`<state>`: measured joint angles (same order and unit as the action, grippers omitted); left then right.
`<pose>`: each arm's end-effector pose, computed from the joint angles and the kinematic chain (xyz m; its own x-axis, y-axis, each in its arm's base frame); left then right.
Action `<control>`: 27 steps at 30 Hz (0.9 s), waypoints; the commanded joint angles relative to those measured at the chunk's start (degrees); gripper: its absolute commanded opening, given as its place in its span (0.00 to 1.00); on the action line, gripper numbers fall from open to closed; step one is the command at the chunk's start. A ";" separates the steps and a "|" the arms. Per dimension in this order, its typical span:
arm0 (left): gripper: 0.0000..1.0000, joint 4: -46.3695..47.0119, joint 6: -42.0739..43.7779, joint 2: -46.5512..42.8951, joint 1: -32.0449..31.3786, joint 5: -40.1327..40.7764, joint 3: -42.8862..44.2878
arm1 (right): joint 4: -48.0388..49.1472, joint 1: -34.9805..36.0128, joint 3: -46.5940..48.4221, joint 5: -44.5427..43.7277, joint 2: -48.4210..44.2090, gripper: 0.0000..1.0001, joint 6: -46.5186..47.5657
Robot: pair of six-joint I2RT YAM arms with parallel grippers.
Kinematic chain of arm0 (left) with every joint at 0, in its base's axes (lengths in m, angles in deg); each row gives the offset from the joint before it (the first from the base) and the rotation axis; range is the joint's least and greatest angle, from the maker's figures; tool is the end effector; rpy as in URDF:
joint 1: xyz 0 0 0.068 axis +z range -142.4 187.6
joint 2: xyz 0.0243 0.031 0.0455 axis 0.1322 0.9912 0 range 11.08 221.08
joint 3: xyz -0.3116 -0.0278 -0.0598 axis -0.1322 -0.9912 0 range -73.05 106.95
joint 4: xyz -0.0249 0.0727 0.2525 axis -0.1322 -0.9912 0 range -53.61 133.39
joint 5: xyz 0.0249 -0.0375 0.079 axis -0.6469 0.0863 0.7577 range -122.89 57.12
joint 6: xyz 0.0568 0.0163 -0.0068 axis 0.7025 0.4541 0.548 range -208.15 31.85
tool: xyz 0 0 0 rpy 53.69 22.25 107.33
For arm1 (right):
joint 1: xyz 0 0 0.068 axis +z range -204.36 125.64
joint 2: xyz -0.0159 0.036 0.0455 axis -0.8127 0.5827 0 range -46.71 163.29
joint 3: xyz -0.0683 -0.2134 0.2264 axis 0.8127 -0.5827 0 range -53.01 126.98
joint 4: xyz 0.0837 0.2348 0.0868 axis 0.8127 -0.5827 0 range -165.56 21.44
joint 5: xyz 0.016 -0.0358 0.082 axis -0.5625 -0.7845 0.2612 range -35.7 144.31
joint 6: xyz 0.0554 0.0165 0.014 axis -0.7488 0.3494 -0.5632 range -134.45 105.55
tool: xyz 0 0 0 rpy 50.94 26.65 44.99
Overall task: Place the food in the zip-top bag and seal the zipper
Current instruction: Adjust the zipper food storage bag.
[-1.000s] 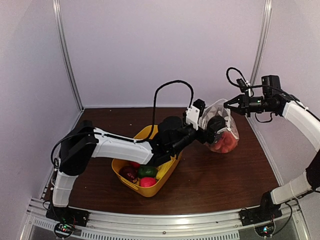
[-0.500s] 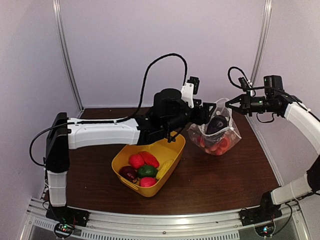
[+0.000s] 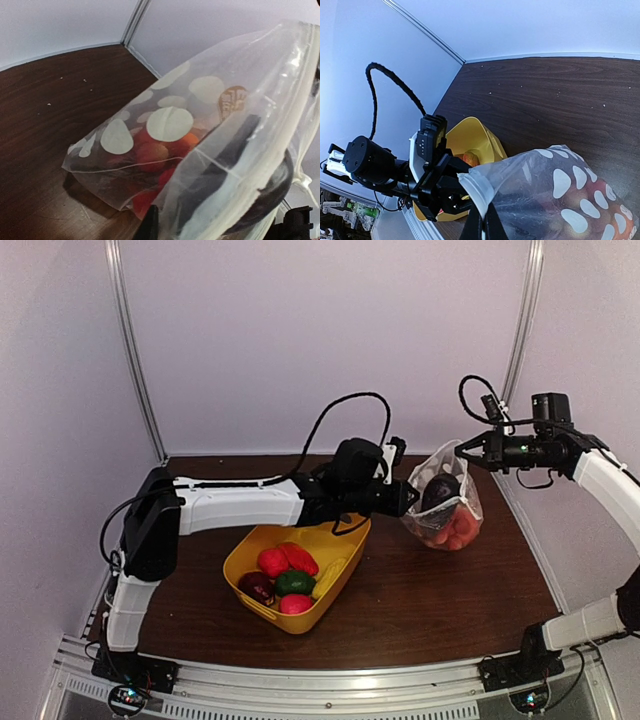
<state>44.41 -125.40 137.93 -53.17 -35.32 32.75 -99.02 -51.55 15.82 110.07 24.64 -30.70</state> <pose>0.2766 -0.4979 0.2891 -0.6727 -0.0364 -0.7390 0.6082 0.5417 -0.5803 0.2512 0.0484 0.4036 -0.7236 0.1221 -0.6793 -0.5393 0.5143 0.6668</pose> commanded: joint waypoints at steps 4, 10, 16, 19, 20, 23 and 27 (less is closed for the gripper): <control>0.00 -8.45 -4.11 1.78 1.44 -8.07 20.89 | -7.13 1.15 5.32 -15.66 -3.00 0.00 18.03; 0.00 -12.69 -2.30 2.57 2.18 -9.60 28.08 | -9.56 1.15 9.06 -37.98 -4.01 0.00 24.47; 0.00 -12.69 -3.86 3.60 2.86 -11.29 23.99 | -8.01 1.27 9.13 -33.61 -5.73 0.00 22.33; 0.00 -13.96 -8.22 6.06 4.83 -10.36 25.26 | -6.71 4.92 8.82 -36.16 -5.16 0.00 24.00; 0.00 -11.66 -9.68 6.75 5.14 -15.88 27.17 | -10.94 6.54 12.33 -34.94 -4.36 0.00 25.83; 0.00 -13.16 -2.21 6.12 3.38 -4.98 29.07 | -6.32 7.36 11.71 -35.64 -8.83 0.00 23.07; 0.00 -9.09 -0.93 6.52 3.61 -8.20 30.94 | -10.60 7.72 10.92 -36.56 -4.88 0.00 26.00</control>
<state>31.34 -130.45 144.70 -49.07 -46.12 59.04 -107.80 -43.99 25.97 76.26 17.76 -6.61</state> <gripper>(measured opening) 0.009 0.003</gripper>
